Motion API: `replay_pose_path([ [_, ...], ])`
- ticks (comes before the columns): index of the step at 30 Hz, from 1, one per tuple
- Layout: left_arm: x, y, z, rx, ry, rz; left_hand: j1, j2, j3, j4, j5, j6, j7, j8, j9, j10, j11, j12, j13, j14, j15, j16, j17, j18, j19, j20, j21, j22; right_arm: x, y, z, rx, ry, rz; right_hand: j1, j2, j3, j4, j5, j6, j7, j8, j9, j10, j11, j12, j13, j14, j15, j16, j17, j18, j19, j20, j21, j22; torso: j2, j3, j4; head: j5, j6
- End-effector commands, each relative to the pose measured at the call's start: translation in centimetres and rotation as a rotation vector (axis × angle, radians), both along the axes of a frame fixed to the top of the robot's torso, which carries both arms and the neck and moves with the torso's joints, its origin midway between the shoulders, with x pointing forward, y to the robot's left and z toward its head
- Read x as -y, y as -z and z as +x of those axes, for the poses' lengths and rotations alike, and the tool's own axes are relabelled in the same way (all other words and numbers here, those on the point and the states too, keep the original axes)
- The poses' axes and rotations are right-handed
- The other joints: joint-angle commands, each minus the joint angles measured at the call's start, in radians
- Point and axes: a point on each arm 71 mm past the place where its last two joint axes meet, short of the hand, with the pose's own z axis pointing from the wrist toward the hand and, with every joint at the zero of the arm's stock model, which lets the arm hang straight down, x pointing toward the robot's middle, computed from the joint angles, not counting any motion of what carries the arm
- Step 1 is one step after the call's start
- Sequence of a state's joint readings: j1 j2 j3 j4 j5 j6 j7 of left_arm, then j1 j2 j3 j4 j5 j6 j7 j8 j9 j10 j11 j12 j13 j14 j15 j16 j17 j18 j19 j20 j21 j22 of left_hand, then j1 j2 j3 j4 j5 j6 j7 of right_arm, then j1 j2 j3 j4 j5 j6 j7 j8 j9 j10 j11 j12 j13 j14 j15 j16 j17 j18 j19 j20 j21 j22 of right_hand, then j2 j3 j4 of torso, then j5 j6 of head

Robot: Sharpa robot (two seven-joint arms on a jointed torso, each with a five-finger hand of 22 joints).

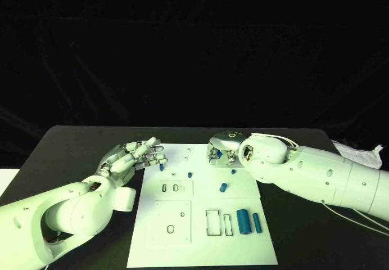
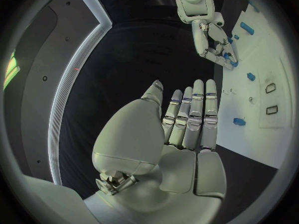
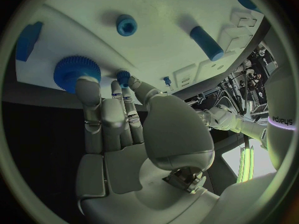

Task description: Assemble the parts on the task board

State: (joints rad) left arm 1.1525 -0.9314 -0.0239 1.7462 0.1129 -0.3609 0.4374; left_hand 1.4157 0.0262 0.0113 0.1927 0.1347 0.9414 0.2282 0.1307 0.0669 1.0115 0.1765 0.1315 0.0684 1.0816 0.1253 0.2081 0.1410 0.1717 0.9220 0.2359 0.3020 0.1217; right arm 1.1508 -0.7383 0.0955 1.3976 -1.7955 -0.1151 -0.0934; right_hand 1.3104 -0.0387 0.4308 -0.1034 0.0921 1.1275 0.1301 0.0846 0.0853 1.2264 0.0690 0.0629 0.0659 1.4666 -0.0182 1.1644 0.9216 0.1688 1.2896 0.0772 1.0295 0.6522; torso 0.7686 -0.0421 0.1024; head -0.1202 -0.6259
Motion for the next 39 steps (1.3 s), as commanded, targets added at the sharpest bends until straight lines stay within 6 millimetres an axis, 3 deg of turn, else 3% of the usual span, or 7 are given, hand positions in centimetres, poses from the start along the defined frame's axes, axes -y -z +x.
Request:
replay_pose_path([
  [1,0.2,-0.2,0.0,0.002,0.018,-0.013,0.009,-0.003,-0.005,-0.003,-0.003,0.005,0.002,-0.005,-0.001,0.006,-0.001,-0.006,0.0,0.008,0.0,-0.006,0.001,0.012,0.006,-0.001,-0.006,-0.001,0.2,0.5,0.0,-0.008,0.014,-0.063,0.002,-0.005,0.008,0.008,-0.014,0.007,0.003,-0.006,0.001,0.008,-0.003,-0.001,0.0,0.031,-0.003,0.011,0.007,-0.02,-0.004,-0.001,0.012,0.008,0.002,-0.0005,0.0043,-0.001,-0.002],
  [12,0.2,-0.1,0.0,-0.003,0.019,-0.012,0.008,-0.002,-0.005,-0.003,-0.003,0.005,0.002,-0.006,-0.001,0.006,-0.001,-0.007,0.0,0.008,0.0,-0.006,0.002,0.012,0.006,-0.001,-0.006,-0.002,0.2,0.8,0.1,-0.024,0.022,-0.095,-0.012,-0.037,0.017,0.026,-0.032,-0.004,0.006,-0.019,0.0,-0.008,0.001,-0.003,-0.002,0.024,0.001,0.023,0.011,-0.02,-0.015,0.004,0.028,0.021,0.002,-0.002,0.0095,-0.007,-0.007],
  [18,0.2,-0.1,0.1,-0.004,0.02,-0.012,0.008,-0.002,-0.005,-0.003,-0.004,0.005,0.003,-0.006,-0.001,0.005,-0.001,-0.008,0.0,0.009,0.0,-0.006,0.002,0.012,0.006,-0.001,-0.007,-0.002,0.3,1.2,0.1,-0.049,0.022,-0.109,-0.02,-0.063,0.016,0.035,-0.011,-0.018,0.009,-0.022,-0.003,-0.02,0.005,-0.002,-0.002,0.021,0.004,0.027,0.012,-0.02,-0.022,0.008,0.035,0.026,0.004,-0.0024,0.0122,-0.009,-0.011],
  [27,0.2,0.0,0.2,-0.007,0.019,-0.01,0.008,-0.002,-0.006,-0.004,-0.004,0.004,0.003,-0.008,-0.002,0.004,0.0,-0.009,-0.001,0.009,0.0,-0.007,0.003,0.012,0.007,-0.001,-0.008,-0.003,0.5,1.4,0.2,-0.054,0.03,-0.111,0.016,-0.063,0.046,0.021,0.005,-0.019,0.009,-0.019,-0.003,-0.02,0.005,-0.001,-0.001,0.019,0.004,0.035,0.016,-0.019,-0.028,0.008,0.045,0.033,0.003,-0.0047,0.017,-0.014,-0.017],
  [39,0.2,0.1,0.3,-0.01,0.016,-0.007,0.011,0.001,-0.005,-0.008,-0.003,0.003,0.003,-0.01,-0.002,0.004,0.0,-0.012,-0.001,0.01,0.0,-0.009,0.004,0.012,0.009,-0.001,-0.009,-0.004,-0.2,0.0,0.1,0.073,0.024,0.019,0.065,-0.037,0.104,-0.001,0.006,0.012,0.01,-0.009,0.007,0.017,0.001,0.002,0.003,0.02,0.0,0.057,0.037,-0.024,-0.022,0.002,0.085,0.077,0.003,-0.0058,0.0237,-0.016,-0.018],
])
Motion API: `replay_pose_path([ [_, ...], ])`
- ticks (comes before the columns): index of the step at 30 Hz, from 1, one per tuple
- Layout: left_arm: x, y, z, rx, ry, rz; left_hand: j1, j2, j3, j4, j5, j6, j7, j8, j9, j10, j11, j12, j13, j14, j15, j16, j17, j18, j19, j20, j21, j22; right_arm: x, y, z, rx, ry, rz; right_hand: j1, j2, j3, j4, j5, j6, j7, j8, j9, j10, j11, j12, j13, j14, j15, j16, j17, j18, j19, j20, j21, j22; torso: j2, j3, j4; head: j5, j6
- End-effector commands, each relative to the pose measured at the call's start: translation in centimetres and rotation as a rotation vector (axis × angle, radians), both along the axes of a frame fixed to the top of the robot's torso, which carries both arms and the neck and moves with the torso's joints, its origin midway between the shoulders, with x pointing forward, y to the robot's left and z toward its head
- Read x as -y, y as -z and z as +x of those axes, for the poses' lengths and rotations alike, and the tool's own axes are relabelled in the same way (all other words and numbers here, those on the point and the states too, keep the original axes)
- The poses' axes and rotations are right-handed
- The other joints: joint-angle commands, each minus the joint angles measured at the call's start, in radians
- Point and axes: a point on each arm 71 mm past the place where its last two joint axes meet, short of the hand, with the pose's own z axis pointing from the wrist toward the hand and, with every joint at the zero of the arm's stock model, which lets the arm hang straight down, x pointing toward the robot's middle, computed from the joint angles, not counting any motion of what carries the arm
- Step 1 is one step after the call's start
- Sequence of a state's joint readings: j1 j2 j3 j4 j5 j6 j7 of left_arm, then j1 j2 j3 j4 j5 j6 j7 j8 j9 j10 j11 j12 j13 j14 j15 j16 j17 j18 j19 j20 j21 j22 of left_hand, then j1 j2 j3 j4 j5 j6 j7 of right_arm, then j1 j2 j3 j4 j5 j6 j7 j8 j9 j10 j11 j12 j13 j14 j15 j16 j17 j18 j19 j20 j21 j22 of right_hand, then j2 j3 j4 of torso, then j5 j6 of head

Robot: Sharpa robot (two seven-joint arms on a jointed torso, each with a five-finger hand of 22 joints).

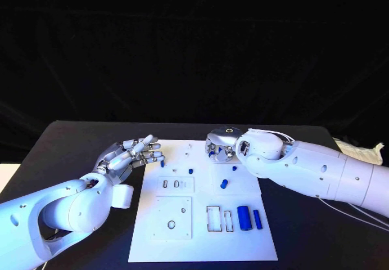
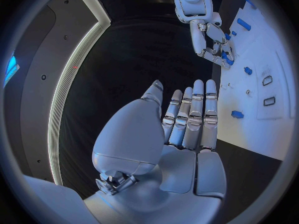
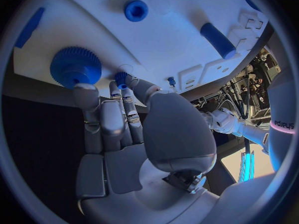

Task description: Assemble the parts on the task board

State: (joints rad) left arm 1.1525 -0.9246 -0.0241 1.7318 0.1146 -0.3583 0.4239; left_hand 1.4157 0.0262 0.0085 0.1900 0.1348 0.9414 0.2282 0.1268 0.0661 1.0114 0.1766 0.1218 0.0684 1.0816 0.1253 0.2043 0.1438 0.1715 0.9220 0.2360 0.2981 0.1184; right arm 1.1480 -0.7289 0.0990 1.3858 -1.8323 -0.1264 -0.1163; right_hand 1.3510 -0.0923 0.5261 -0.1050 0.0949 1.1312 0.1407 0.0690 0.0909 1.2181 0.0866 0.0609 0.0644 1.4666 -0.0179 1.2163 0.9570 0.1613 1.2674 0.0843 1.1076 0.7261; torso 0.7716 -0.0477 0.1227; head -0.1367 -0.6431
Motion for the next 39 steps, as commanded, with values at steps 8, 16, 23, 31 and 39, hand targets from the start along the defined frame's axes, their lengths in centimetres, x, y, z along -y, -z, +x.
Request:
replay_pose_path([
  [8,0.2,-0.1,0.0,0.002,0.016,-0.012,0.013,0.003,-0.001,-0.007,-0.003,0.004,0.004,-0.007,-0.001,0.004,0.0,-0.004,-0.001,0.011,0.0,-0.006,0.003,0.012,0.011,-0.001,-0.007,-0.002,-1.1,-1.3,-0.3,0.132,-0.001,0.134,0.031,0.017,0.017,-0.004,0.005,0.012,0.0,0.007,0.002,0.029,-0.017,0.004,0.004,0.021,-0.001,0.009,0.006,-0.018,0.002,-0.005,0.015,0.014,0.0,-0.0021,0.0065,0.004,0.001],
  [16,0.2,-0.2,-0.1,0.002,0.016,-0.012,0.014,0.004,-0.001,-0.009,-0.003,0.004,0.004,-0.008,-0.001,0.004,0.0,-0.005,-0.001,0.011,0.0,-0.006,0.003,0.012,0.011,-0.001,-0.007,-0.002,-2.1,-1.7,-0.3,0.162,-0.003,0.167,0.031,0.017,0.018,-0.005,0.005,0.012,0.0,0.007,0.002,0.029,-0.017,0.003,0.004,0.021,-0.001,0.009,0.005,-0.018,0.002,-0.005,0.016,0.015,0.001,-0.0018,0.0058,0.009,0.003],
  [23,0.3,-0.2,-0.1,0.002,0.019,-0.014,0.015,0.004,-0.001,-0.01,-0.003,0.004,0.004,-0.008,-0.001,0.004,0.0,-0.005,-0.001,0.012,0.0,-0.007,0.004,0.012,0.012,-0.001,-0.008,-0.003,-2.9,-1.7,0.0,0.179,-0.005,0.181,0.031,0.017,0.019,-0.004,0.005,0.012,0.001,0.007,0.002,0.029,-0.017,0.003,0.004,0.021,-0.001,0.011,0.008,-0.018,0.002,-0.005,0.017,0.016,0.001,-0.002,0.0074,0.012,0.004],
  [31,0.3,-0.2,-0.2,0.002,0.021,-0.015,0.016,0.004,0.0,-0.011,-0.003,0.004,0.004,-0.009,-0.001,0.005,0.0,-0.006,-0.001,0.012,0.0,-0.007,0.004,0.012,0.012,-0.001,-0.008,-0.003,-3.9,-1.5,0.5,0.193,-0.005,0.177,0.03,0.016,0.02,-0.004,0.004,0.012,0.002,0.006,0.003,0.028,-0.016,0.002,0.004,0.021,-0.001,0.012,0.01,-0.018,0.002,-0.005,0.018,0.017,0.003,-0.0023,0.0119,0.012,0.003],
  [39,0.4,-0.2,-0.3,0.002,0.023,-0.016,0.016,0.004,0.0,-0.011,-0.003,0.004,0.004,-0.009,-0.001,0.005,0.0,-0.006,-0.001,0.012,0.0,-0.007,0.004,0.012,0.012,-0.001,-0.008,-0.003,-4.5,-1.0,1.1,0.183,-0.002,0.153,0.026,0.014,0.02,-0.003,0.002,0.011,0.003,0.005,0.003,0.027,-0.015,0.001,0.003,0.021,0.0,0.012,0.008,-0.019,0.001,-0.004,0.02,0.018,0.005,-0.0036,0.0147,0.01,-0.001],
])
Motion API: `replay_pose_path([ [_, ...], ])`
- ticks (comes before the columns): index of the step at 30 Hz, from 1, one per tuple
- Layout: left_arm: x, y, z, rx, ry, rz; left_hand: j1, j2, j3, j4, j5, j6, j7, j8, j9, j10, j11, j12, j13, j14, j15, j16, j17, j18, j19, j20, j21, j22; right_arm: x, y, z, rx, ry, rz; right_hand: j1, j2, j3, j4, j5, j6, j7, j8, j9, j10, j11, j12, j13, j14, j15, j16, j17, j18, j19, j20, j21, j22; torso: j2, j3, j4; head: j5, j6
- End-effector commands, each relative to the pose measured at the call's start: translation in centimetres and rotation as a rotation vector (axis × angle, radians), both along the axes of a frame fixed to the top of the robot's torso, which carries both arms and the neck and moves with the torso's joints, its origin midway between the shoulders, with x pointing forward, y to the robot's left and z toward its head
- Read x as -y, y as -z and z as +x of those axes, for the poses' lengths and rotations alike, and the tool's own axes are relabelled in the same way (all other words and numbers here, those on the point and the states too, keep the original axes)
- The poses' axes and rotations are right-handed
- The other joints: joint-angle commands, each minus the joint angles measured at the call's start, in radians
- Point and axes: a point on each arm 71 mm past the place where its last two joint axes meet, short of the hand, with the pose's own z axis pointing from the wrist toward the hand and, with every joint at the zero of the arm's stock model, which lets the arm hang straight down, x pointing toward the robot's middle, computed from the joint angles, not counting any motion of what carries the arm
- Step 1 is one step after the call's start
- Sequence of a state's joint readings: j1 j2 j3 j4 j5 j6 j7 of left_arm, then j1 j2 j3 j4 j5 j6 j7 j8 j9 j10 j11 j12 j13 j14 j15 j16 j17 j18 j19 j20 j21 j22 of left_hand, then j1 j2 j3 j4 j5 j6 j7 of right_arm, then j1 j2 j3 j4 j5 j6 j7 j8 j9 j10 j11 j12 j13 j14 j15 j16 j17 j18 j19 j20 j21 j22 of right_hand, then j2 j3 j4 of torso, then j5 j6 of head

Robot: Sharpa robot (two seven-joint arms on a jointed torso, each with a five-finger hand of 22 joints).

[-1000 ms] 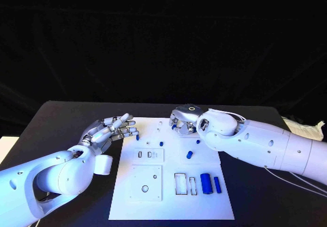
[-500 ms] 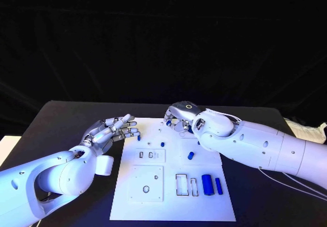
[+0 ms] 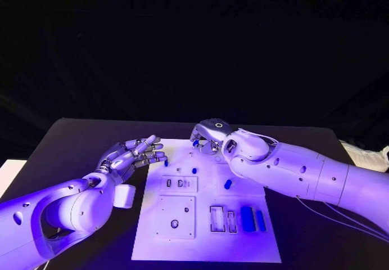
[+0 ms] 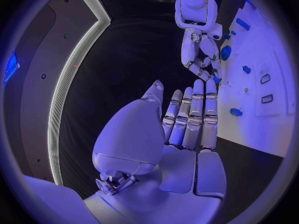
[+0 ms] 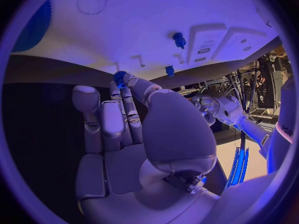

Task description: Assemble the parts on the task board

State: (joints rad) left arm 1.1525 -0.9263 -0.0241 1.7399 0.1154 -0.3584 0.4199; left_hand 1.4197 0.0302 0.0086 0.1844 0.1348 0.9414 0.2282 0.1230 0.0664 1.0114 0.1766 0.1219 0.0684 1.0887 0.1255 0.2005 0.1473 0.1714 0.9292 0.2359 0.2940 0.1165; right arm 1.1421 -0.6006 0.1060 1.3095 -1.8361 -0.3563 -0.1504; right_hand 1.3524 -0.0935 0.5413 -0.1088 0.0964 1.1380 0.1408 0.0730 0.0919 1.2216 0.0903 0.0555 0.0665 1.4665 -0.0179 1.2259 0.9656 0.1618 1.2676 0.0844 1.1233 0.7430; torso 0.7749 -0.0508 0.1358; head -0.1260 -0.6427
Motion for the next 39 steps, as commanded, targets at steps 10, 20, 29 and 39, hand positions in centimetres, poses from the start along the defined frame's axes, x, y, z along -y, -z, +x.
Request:
replay_pose_path([
  [10,0.4,-0.2,-0.1,0.006,0.02,-0.015,0.012,0.0,0.0,-0.006,-0.003,0.004,0.004,-0.005,-0.001,0.005,0.0,-0.006,-0.001,0.005,0.0,-0.003,0.001,0.012,0.005,-0.001,-0.004,-0.001,-0.4,0.5,0.5,-0.006,0.015,-0.043,0.02,0.013,0.006,0.004,-0.002,0.001,0.003,-0.002,0.001,0.019,-0.017,0.005,0.0,0.021,0.001,0.004,0.001,-0.019,0.0,-0.003,0.007,0.003,0.001,-0.0022,0.0029,-0.001,-0.008],
  [20,0.4,-0.2,-0.1,0.006,0.021,-0.015,0.012,0.0,0.0,-0.006,-0.003,0.004,0.004,-0.005,-0.001,0.005,0.0,-0.006,-0.001,0.005,0.0,-0.003,0.001,0.012,0.005,-0.001,-0.004,-0.001,-0.7,0.9,0.8,-0.03,0.027,-0.067,0.007,0.007,0.005,0.012,-0.009,-0.008,0.004,-0.008,0.0,0.007,-0.015,0.004,-0.002,0.019,0.004,0.004,-0.004,-0.019,-0.005,0.001,0.008,0.003,0.001,-0.0027,0.0038,-0.001,-0.014],
  [29,0.4,-0.2,0.0,0.006,0.02,-0.015,0.012,0.0,0.0,-0.006,-0.003,0.004,0.004,-0.005,-0.001,0.005,0.0,-0.006,-0.001,0.005,0.0,-0.003,0.001,0.012,0.005,-0.001,-0.004,-0.001,-0.8,1.1,0.9,-0.039,0.038,-0.075,-0.013,-0.009,0.009,0.027,-0.024,-0.048,0.012,-0.013,-0.009,-0.042,-0.004,0.002,-0.005,0.009,0.013,-0.013,-0.035,-0.014,-0.025,0.011,-0.005,-0.023,0.001,-0.0032,0.0039,0.0,-0.015],
  [39,0.2,-0.1,0.0,0.004,0.016,-0.014,0.013,0.001,-0.001,-0.008,-0.003,0.004,0.004,-0.006,-0.001,0.005,0.0,-0.007,-0.001,0.006,0.0,-0.004,0.002,0.012,0.006,-0.001,-0.005,-0.002,-0.4,1.0,0.8,-0.038,0.04,-0.05,-0.03,-0.053,-0.04,0.054,-0.042,-0.186,0.039,-0.012,-0.026,-0.233,0.031,0.005,-0.005,-0.029,0.041,-0.125,-0.198,0.011,-0.099,0.042,-0.109,-0.182,0.001,-0.002,0.0029,0.0,-0.013],
])
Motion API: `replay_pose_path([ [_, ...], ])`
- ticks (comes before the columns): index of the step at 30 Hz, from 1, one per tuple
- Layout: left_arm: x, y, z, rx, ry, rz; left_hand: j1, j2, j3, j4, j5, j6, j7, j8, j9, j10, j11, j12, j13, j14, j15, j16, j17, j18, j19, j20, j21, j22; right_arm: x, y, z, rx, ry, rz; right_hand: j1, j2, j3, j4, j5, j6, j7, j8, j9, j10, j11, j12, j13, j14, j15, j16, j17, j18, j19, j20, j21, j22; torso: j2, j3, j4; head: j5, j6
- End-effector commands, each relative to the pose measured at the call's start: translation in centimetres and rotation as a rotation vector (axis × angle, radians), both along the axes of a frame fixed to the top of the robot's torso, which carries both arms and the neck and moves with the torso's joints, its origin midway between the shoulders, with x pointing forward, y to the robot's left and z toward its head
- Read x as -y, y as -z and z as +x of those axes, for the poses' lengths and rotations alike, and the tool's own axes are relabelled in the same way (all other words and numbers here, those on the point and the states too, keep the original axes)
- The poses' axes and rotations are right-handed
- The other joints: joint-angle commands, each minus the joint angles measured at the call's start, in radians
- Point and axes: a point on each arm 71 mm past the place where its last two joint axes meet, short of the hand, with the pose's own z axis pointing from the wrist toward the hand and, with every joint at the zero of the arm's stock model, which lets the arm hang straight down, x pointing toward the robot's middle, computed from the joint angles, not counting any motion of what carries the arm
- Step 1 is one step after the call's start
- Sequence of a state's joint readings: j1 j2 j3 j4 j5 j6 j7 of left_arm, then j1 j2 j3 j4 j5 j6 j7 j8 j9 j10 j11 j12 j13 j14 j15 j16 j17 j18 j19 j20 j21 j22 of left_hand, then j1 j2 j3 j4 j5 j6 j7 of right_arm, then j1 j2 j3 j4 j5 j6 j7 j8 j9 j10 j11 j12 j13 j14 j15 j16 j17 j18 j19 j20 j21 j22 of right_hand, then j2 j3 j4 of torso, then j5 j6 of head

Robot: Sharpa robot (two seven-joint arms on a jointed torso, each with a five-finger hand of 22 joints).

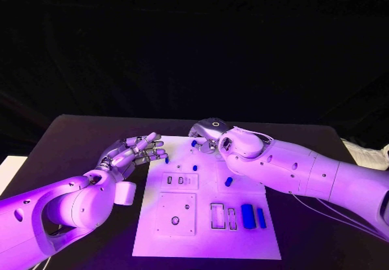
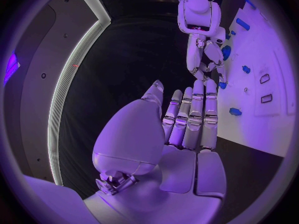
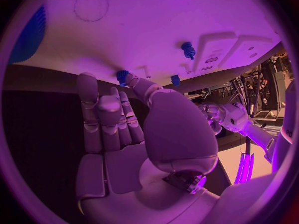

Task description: Assemble the parts on the task board

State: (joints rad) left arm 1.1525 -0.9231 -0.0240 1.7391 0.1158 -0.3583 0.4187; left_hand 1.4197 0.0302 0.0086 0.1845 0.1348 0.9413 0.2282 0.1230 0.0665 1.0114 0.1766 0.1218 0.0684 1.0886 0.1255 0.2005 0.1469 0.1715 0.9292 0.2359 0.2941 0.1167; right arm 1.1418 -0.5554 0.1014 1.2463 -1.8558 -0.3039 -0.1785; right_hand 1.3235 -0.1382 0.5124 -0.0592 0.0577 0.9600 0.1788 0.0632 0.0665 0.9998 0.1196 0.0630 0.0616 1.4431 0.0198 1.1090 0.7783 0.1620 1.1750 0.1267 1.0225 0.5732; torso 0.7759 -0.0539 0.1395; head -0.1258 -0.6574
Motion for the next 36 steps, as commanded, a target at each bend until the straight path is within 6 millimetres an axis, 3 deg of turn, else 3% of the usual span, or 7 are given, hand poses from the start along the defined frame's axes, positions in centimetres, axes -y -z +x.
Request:
replay_pose_path([
  [1,0.1,-0.2,0.0,0.005,0.013,-0.013,0.013,0.001,-0.001,-0.008,-0.003,0.004,0.004,-0.007,-0.001,0.005,0.0,-0.008,-0.001,0.006,0.0,-0.005,0.002,0.012,0.007,-0.001,-0.005,-0.003,0.2,-0.2,-0.2,0.002,0.002,0.013,-0.001,-0.007,-0.013,0.006,-0.002,-0.009,0.002,-0.002,0.0,-0.012,0.002,-0.002,0.0,-0.006,0.003,-0.011,-0.014,0.011,-0.006,-0.001,-0.009,-0.013,0.0,0.0007,-0.0013,0.0,0.002],
  [6,-0.1,-0.1,0.0,0.004,0.009,-0.013,0.013,0.001,-0.001,-0.008,-0.003,0.004,0.004,-0.007,-0.001,0.005,0.0,-0.008,-0.001,0.006,0.0,-0.005,0.002,0.012,0.007,-0.001,-0.005,-0.003,1.2,-0.8,-1.2,0.006,0.002,0.061,0.001,0.003,-0.022,0.017,0.011,-0.002,0.002,0.002,0.003,0.018,-0.001,0.008,0.003,-0.001,0.002,-0.009,-0.01,0.01,0.003,-0.001,-0.007,-0.009,-0.001,0.0008,-0.0013,-0.002,0.007],
  [11,-0.3,-0.1,0.0,0.001,0.005,-0.013,0.013,0.001,-0.001,-0.008,-0.003,0.004,0.004,-0.007,-0.001,0.005,0.0,-0.008,-0.001,0.006,0.0,-0.005,0.002,0.012,0.007,-0.001,-0.005,-0.003,3.8,-2.1,-2.1,-0.028,0.055,0.151,-0.016,0.005,-0.021,0.046,0.033,0.028,-0.004,0.008,0.009,0.183,-0.026,0.073,0.029,0.036,-0.015,0.082,0.125,-0.003,0.055,-0.013,0.048,0.074,-0.002,0.0018,-0.0134,0.0,0.016],
  [20,-0.4,-0.1,0.0,-0.001,0.005,-0.014,0.013,0.001,-0.001,-0.008,-0.003,0.004,0.004,-0.007,-0.001,0.005,0.0,-0.008,-0.001,0.006,0.0,-0.005,0.002,0.012,0.007,-0.001,-0.005,-0.003,9.8,-2.1,-2.4,-0.21,0.221,0.244,-0.096,-0.063,-0.147,0.126,0.169,0.03,-0.049,0.004,0.007,0.4,-0.081,0.259,0.175,0.069,-0.061,0.226,0.337,-0.039,0.16,-0.064,0.186,0.288,-0.004,0.0029,-0.0346,0.004,0.024],
  [22,-0.5,-0.1,0.0,-0.001,0.006,-0.014,0.014,0.001,-0.001,-0.009,-0.003,0.004,0.004,-0.007,-0.001,0.005,0.0,-0.008,-0.001,0.006,0.0,-0.005,0.003,0.012,0.007,-0.001,-0.006,-0.003,10.7,-1.9,-2.3,-0.228,0.246,0.243,-0.096,-0.063,-0.213,0.146,0.194,0.023,-0.052,0.006,0.007,0.397,-0.085,0.363,0.282,0.074,-0.063,0.257,0.385,-0.048,0.18,-0.069,0.219,0.342,-0.003,0.0039,-0.0361,0.003,0.024],
  [27,-0.4,-0.1,0.0,-0.002,0.009,-0.016,0.014,0.001,-0.001,-0.009,-0.003,0.004,0.004,-0.007,-0.001,0.005,0.0,-0.008,-0.001,0.006,0.0,-0.005,0.003,0.012,0.007,-0.001,-0.006,-0.003,12.0,-1.5,-2.2,-0.25,0.282,0.217,-0.018,-0.005,-0.392,0.233,0.211,0.007,-0.044,0.015,0.011,0.321,-0.082,0.881,0.862,0.082,-0.052,0.332,0.509,-0.064,0.199,-0.059,0.284,0.443,-0.003,0.0036,-0.0342,-0.001,0.023],
  [36,-0.2,0.0,0.0,-0.003,0.012,-0.017,0.014,0.001,-0.001,-0.01,-0.003,0.004,0.004,-0.008,-0.001,0.005,0.0,-0.009,-0.001,0.006,0.0,-0.006,0.003,0.012,0.007,-0.001,-0.006,-0.004,12.3,0.0,-2.0,-0.293,0.315,0.153,0.019,-0.011,-0.452,0.287,0.225,-0.004,-0.039,0.016,0.012,0.337,-0.07,1.009,1.017,0.09,-0.048,0.363,0.57,-0.069,0.207,-0.053,0.312,0.488,-0.001,0.0032,-0.033,0.0,0.025],
])
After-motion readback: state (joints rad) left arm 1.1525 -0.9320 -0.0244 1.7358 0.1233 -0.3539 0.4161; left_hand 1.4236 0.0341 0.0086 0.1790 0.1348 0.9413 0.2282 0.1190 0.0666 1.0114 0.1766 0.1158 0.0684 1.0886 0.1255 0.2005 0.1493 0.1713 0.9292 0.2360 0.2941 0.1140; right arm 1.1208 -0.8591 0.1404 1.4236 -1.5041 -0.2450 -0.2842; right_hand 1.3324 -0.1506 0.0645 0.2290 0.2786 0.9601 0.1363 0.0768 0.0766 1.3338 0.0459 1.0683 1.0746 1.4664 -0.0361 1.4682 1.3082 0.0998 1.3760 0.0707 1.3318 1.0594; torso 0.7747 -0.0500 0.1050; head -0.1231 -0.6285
